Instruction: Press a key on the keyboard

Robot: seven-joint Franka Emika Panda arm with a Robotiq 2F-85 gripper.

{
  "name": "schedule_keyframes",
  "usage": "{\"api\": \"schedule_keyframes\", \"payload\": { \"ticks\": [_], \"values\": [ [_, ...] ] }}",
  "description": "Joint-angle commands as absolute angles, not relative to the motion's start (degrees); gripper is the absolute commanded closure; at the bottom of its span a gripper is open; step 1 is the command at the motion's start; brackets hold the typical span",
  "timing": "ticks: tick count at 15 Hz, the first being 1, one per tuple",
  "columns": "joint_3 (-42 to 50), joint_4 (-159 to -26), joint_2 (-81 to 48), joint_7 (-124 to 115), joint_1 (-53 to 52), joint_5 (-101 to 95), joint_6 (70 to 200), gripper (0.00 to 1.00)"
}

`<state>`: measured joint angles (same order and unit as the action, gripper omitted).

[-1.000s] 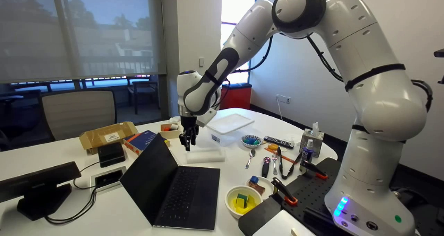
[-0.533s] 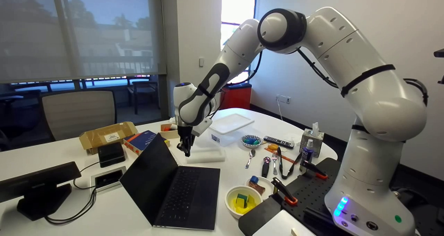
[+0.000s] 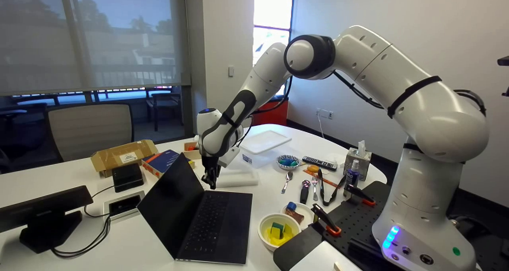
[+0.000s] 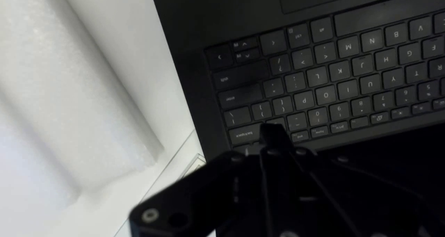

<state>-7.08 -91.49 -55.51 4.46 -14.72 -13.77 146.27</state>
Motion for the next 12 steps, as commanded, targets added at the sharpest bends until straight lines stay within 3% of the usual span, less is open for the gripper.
{"api": "schedule_keyframes", "payload": {
  "ticks": [1,12],
  "values": [
    [-8.07,-85.02,-59.77,9.12,-13.76,-12.48,143.19,1.00],
    [-10.84,-71.29,-70.36,18.34,-12.06,-10.27,136.54,1.00]
  ]
}}
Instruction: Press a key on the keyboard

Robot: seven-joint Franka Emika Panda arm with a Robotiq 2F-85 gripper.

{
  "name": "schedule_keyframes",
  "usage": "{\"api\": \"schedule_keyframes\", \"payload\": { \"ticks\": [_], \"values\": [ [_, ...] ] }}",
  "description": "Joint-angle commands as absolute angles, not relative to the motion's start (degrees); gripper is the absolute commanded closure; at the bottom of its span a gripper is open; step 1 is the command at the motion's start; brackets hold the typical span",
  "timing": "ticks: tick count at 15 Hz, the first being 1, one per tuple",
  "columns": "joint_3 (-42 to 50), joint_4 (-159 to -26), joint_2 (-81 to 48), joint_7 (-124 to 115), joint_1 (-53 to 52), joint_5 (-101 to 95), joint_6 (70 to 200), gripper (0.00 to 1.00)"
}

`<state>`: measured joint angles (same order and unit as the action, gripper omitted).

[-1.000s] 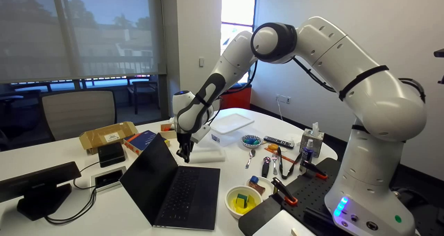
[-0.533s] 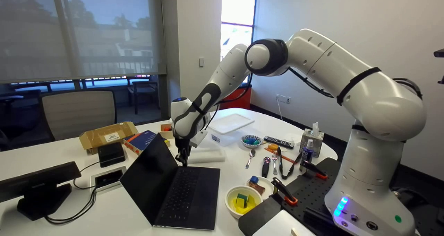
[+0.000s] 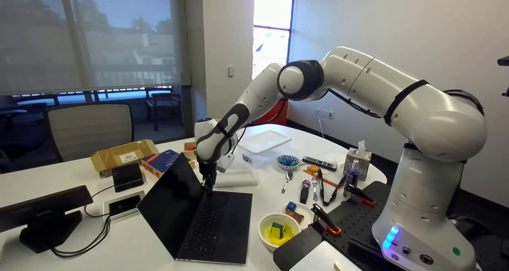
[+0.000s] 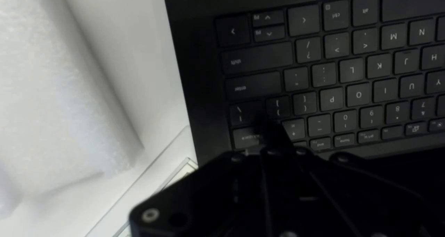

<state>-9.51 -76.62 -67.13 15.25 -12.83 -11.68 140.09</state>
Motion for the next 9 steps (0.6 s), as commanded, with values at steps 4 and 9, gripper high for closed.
{"api": "schedule_keyframes", "payload": {
  "ticks": [4,9],
  "values": [
    [-11.02,-66.42,-73.76,19.46,-12.04,-9.34,133.25,1.00],
    [-11.18,-61.88,-75.62,20.09,-12.52,-8.54,128.66,1.00]
  ]
}}
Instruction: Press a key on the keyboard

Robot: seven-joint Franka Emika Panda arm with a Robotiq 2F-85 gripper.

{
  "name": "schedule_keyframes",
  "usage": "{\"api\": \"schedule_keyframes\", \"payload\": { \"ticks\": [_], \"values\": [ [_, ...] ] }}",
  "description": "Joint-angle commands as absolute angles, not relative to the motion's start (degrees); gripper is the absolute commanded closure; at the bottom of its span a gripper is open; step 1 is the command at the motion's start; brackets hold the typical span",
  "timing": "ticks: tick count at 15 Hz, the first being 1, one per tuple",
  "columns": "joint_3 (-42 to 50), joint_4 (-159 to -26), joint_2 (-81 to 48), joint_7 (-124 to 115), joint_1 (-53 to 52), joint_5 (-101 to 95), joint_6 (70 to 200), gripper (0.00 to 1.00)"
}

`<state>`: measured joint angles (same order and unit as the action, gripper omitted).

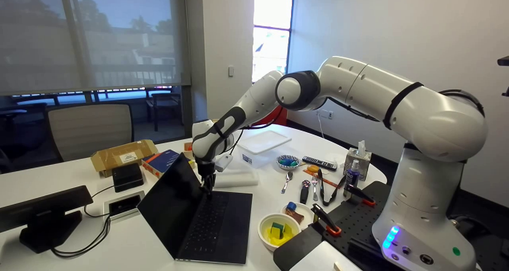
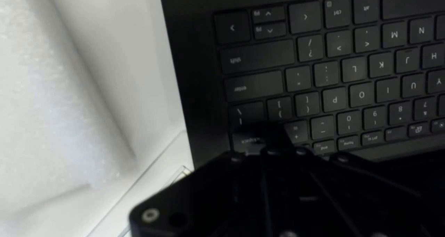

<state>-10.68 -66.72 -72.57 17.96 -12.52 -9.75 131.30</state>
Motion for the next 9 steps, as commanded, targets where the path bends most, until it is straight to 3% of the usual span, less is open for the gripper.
{"api": "schedule_keyframes", "payload": {
  "ticks": [1,9],
  "values": [
    [-11.24,-61.34,-75.60,20.11,-12.54,-8.49,127.84,1.00],
    [-11.31,-70.98,-66.11,15.94,-9.88,-8.48,127.92,1.00]
  ]
}}
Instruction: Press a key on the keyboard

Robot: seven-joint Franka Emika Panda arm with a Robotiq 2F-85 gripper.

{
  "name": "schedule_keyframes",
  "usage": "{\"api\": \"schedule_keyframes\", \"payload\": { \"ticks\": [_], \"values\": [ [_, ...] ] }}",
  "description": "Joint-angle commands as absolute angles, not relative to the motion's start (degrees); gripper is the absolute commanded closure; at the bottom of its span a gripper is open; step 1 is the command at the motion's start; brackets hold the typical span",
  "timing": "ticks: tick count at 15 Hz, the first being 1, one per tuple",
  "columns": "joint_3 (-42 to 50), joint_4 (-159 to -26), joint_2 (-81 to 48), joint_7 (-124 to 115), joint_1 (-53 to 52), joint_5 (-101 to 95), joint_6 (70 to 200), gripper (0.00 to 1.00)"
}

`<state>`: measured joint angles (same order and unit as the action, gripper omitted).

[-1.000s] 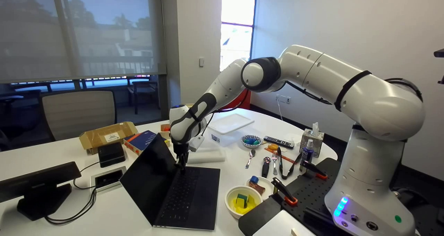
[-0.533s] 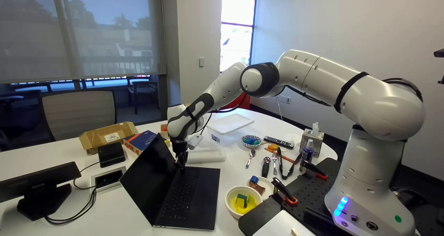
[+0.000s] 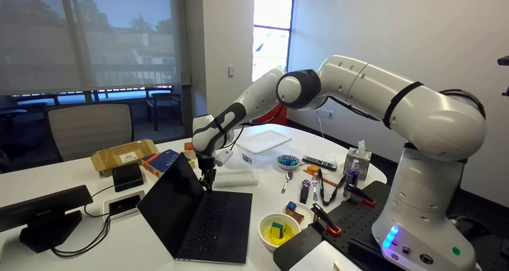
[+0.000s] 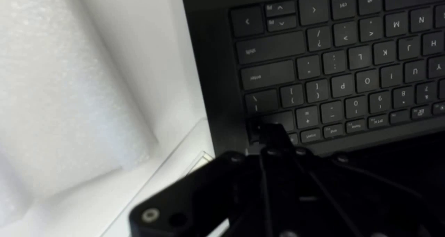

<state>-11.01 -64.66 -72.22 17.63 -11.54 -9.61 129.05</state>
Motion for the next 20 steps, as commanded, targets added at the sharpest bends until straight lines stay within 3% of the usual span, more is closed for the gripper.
{"api": "schedule_keyframes", "payload": {
  "ticks": [1,2,4,12,14,20],
  "values": [
    [-11.45,-72.20,-64.78,16.00,-9.36,-8.45,127.55,1.00],
    [-11.57,-73.86,-63.06,15.95,-8.94,-8.47,127.13,0.74],
    [-11.64,-77.08,-59.78,15.31,-8.21,-8.59,127.27,0.66],
    [-9.69,-93.69,-43.59,7.08,-9.05,-7.43,127.47,0.05],
    [-9.92,-98.59,-39.36,5.92,-8.69,-6.42,128.24,0.00],
    [-9.14,-112.05,-27.33,1.84,-8.77,-3.67,131.64,0.00]
  ]
}}
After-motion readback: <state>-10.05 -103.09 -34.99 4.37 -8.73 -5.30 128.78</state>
